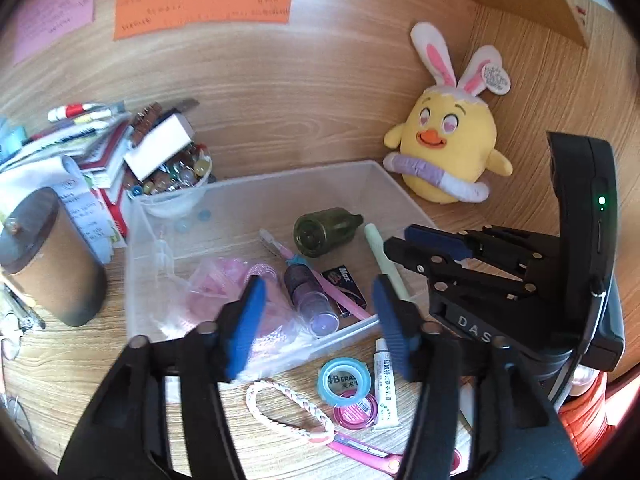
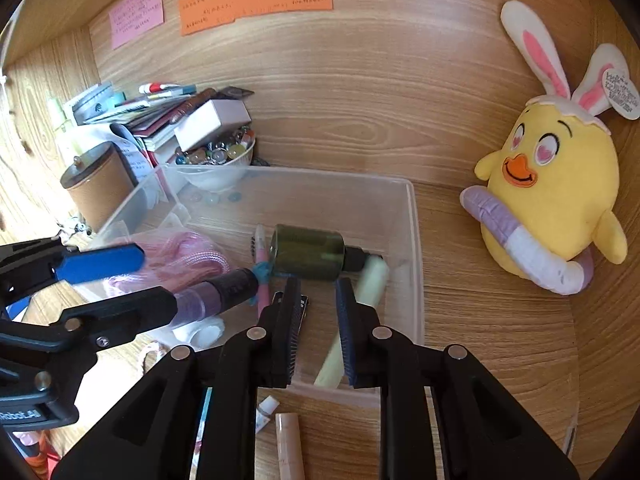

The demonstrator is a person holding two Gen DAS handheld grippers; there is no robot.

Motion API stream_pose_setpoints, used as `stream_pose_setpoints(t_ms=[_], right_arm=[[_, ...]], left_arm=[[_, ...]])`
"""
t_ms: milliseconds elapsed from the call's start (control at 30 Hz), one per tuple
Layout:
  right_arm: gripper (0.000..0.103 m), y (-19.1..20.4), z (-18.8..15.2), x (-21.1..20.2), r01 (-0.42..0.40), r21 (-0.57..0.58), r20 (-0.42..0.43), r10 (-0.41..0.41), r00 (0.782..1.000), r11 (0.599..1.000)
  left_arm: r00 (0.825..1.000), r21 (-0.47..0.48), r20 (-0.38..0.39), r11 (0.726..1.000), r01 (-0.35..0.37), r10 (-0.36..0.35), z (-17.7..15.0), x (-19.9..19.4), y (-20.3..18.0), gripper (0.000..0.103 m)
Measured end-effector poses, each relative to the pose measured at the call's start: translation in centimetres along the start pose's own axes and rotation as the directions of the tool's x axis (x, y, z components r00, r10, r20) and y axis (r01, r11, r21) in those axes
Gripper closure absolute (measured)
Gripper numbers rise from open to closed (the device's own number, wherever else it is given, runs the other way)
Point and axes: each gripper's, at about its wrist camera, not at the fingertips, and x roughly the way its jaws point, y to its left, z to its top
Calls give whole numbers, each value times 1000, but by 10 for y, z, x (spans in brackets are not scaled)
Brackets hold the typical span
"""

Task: Organize objects
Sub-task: 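Lower purple tube and roll-on tube into the clear box and open both tools, then grasp braided bracelet with left tool while right tool grasps translucent blue bottle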

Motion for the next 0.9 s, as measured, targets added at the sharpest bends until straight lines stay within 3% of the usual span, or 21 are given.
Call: stream_pose_setpoints(t_ms=[267,333,433,600,767,900], right_arm=[[54,2,-22,-43,21,-7,70,-20,997,1000],[50,2,-29,-50,25,-3,77,-25,997,1000],[35,3,-41,-61,60,12,96,-61,994,998],[27,6,-62,-72,77,10,97,-78,992,997],[27,6,-93,-72,86,23,40,-87,995,996],[27,1,-124,-59,64,65,-56,-61,997,996]], left_arm=[[998,20,54,999,-38,37,-18,-36,-1,32],[998,25,42,999,-37,36,-26,-40,0,21],[998,31,24,998,-55,54,-40,-40,0,11],[996,39,-52,996,-77,79,-66,-26,1,11],[990,23,-125,998,-63,66,-89,-10,7,13],[983,45,-179,998,-41,49,-98,2,6,40]])
